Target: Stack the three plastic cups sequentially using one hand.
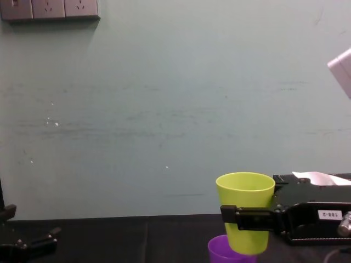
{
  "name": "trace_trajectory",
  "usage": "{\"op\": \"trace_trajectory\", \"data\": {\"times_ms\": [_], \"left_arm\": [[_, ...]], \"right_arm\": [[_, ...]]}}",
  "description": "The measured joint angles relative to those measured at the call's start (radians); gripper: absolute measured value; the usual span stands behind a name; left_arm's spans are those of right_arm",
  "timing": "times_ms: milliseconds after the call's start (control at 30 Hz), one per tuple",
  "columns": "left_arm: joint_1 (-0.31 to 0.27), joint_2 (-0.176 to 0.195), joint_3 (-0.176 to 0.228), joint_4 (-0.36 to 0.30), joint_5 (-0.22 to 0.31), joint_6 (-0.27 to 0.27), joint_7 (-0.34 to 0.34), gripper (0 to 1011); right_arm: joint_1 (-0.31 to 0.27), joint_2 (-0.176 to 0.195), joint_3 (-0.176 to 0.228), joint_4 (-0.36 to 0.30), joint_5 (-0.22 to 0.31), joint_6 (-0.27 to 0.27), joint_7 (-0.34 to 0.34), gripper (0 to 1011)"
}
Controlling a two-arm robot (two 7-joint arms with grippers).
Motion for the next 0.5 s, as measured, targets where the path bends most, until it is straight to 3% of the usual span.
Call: {"op": "trace_trajectory", "data": {"times_ms": [500], "left_arm": [[0.000,0.000,0.000,0.000,0.000,0.000,0.000,1010]], "right_arm": [[0.032,-0.026,-0.017,0.048,-0.016,-0.014,0.006,731]]}}
